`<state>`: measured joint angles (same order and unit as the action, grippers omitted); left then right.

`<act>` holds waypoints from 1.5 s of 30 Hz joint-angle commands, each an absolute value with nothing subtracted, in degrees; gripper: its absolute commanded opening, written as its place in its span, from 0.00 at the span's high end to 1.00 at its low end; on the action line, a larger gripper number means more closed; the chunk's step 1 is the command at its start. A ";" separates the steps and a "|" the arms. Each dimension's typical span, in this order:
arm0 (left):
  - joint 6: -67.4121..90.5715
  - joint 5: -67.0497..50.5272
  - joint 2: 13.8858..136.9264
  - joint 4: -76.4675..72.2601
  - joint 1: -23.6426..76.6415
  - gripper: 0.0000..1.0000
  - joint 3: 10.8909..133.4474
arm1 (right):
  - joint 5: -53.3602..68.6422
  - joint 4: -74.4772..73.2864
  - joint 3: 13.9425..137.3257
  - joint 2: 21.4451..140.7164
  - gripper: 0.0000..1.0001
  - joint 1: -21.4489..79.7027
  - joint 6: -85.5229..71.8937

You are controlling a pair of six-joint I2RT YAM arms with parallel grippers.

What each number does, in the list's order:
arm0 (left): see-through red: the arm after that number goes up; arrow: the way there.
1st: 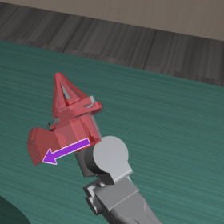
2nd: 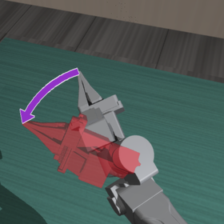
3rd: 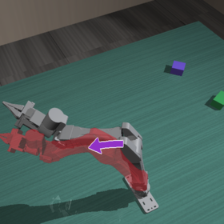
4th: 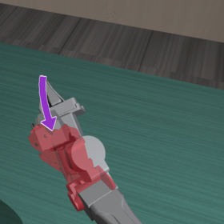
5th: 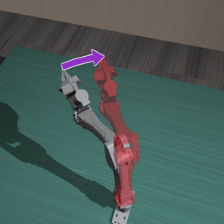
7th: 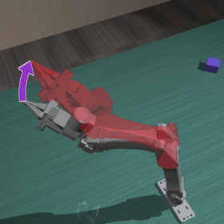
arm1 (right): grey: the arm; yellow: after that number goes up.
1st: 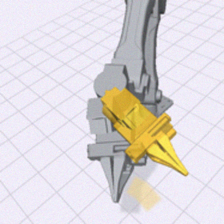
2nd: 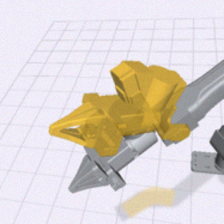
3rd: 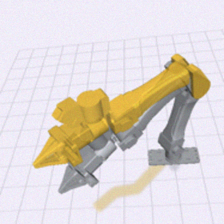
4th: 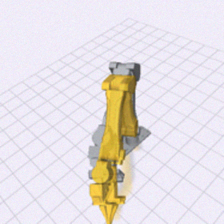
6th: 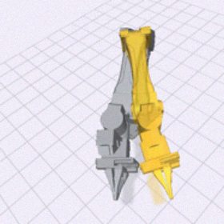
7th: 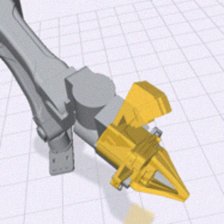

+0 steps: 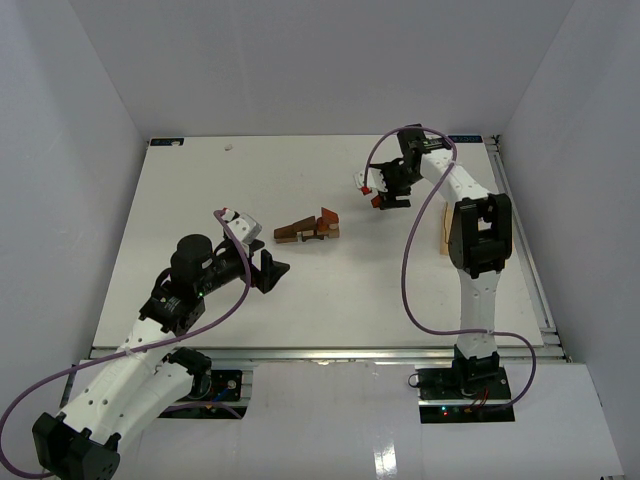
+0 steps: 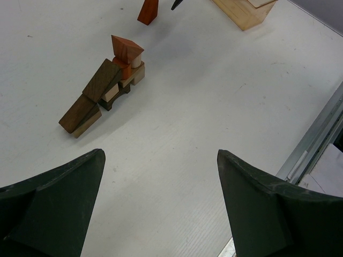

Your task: Build the wood block tower

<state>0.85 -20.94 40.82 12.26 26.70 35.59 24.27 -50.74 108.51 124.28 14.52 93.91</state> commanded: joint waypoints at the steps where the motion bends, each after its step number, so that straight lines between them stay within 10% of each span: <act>1: 0.52 -20.57 40.61 12.48 26.37 0.04 35.33 | 21.79 -52.02 113.70 127.30 0.19 14.50 97.64; 20: 0.35 -20.90 41.03 12.57 25.93 0.04 35.33 | 20.90 -51.50 119.15 134.27 0.29 13.73 94.25; 45: -1.69 -24.69 40.10 10.82 25.75 0.03 34.57 | 28.25 -54.23 112.85 125.24 0.79 13.36 87.18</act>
